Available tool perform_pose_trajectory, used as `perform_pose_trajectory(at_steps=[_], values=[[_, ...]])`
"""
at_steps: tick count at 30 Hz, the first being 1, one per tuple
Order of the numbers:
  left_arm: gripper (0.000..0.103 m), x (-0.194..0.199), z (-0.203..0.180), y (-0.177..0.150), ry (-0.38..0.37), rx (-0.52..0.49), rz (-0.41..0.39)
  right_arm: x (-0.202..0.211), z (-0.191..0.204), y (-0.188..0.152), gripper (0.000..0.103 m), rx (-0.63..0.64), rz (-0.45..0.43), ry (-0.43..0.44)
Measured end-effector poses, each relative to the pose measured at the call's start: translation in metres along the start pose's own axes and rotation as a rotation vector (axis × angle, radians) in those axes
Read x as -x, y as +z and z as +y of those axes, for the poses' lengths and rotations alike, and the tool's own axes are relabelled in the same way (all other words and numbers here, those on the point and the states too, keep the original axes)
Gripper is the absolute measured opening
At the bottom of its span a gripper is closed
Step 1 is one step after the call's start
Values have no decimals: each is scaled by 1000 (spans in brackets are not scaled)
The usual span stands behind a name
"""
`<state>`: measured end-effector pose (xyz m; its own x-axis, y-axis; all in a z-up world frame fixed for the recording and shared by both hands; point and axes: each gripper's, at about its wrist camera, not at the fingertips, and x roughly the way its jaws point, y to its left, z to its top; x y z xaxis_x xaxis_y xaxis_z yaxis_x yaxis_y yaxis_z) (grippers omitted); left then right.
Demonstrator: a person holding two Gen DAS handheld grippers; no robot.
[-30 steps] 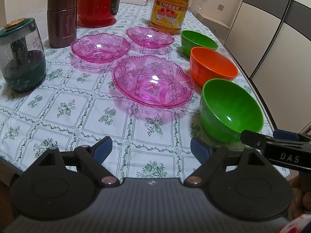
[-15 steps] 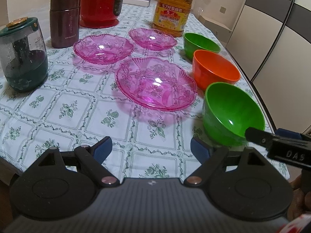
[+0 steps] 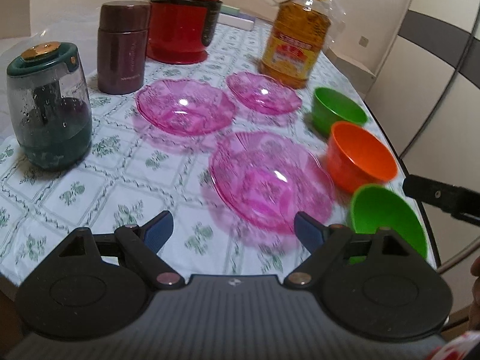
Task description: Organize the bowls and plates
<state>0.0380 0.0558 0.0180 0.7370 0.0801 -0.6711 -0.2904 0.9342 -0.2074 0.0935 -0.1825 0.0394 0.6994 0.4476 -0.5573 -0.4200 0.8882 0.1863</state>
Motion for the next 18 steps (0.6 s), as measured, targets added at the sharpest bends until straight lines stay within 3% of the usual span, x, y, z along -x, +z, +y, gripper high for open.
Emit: perform_pose_trajectory(at_steps=[5, 9, 11, 18], values=[[86, -20, 16, 15, -1, 49, 3, -29, 6, 22, 95, 16, 20, 53], [86, -39, 24, 19, 0, 86, 18, -62, 9, 30, 74, 19, 96, 85], [85, -49, 27, 21, -5, 93, 24, -79, 8, 32, 68, 5, 150, 102], [75, -85, 32, 24, -23, 88, 78, -130, 13, 35, 59, 47, 293, 79]])
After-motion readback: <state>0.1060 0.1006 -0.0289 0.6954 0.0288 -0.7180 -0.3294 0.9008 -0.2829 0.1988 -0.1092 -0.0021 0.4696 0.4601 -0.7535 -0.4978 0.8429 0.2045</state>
